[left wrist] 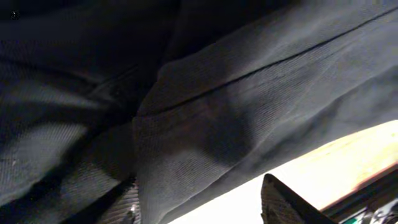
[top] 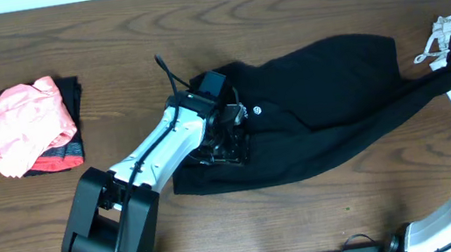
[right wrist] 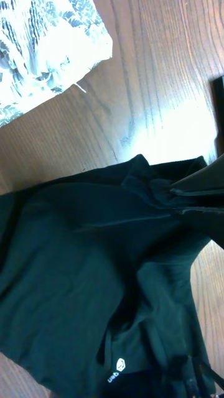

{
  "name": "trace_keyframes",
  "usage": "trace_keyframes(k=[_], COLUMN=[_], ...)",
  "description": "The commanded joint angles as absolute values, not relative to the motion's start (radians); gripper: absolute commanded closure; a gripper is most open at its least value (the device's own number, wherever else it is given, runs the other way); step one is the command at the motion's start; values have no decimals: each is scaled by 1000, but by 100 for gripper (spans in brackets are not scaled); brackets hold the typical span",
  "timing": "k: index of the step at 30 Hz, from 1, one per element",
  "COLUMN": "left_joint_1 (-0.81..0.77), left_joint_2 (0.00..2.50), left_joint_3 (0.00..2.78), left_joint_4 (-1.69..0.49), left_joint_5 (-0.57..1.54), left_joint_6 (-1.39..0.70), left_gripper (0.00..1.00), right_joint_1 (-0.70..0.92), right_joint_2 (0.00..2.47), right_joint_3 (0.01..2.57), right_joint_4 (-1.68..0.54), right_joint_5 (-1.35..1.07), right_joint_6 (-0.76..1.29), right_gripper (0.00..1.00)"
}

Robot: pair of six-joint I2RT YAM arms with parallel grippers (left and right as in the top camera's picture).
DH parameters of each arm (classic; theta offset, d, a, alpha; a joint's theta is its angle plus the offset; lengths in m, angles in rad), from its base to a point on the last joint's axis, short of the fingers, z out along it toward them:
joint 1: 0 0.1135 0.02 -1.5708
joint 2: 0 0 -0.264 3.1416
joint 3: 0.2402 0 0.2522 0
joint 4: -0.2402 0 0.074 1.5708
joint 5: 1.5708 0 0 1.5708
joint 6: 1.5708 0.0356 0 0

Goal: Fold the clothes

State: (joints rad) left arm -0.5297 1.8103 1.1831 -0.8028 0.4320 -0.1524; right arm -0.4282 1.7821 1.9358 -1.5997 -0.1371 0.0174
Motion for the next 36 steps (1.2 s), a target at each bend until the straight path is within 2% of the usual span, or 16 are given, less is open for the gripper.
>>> trace_keyframes(k=[1,6,7,9,11,13,16,28,36], left_joint_1=[-534,-533,-533,-533,-533,-533,-533,-532,-479], left_joint_2=[1812,1812,1812,1812,1812,1812,1812,1794,1543], left_joint_3=[1176,1176,1176,1176,1176,1176,1176,1191,1328], left_joint_4=[-788,-774,-775,-775,-774,-774,-774,-770,-809], left_joint_5=[479,487,487,487,487,487,487,468,241], left_joint_6=[-143,-143,-143,-143,-143,-143,-143,-132,-132], left_gripper=[42,44,47,56,78,91,94,94,94], right_joint_1=[-431,-431,-431,-431,-431,-431,-431,-431,-431], right_joint_2=[1768,1768,1768,1768,1768,1768,1768,1768,1767], right_joint_3=[1946,1946,1946,1946,1946,1946,1946,1946,1947], right_joint_4=[-1601,-1600,-1600,-1601,-1601,-1601,-1601,-1601,-1578], right_joint_5=[-127,-127,-127,-127,-127,-127,-127,-127,-144], right_joint_6=[6,6,6,6,6,6,6,6,1], right_gripper=[99,99,99,99,99,99,99,99,99])
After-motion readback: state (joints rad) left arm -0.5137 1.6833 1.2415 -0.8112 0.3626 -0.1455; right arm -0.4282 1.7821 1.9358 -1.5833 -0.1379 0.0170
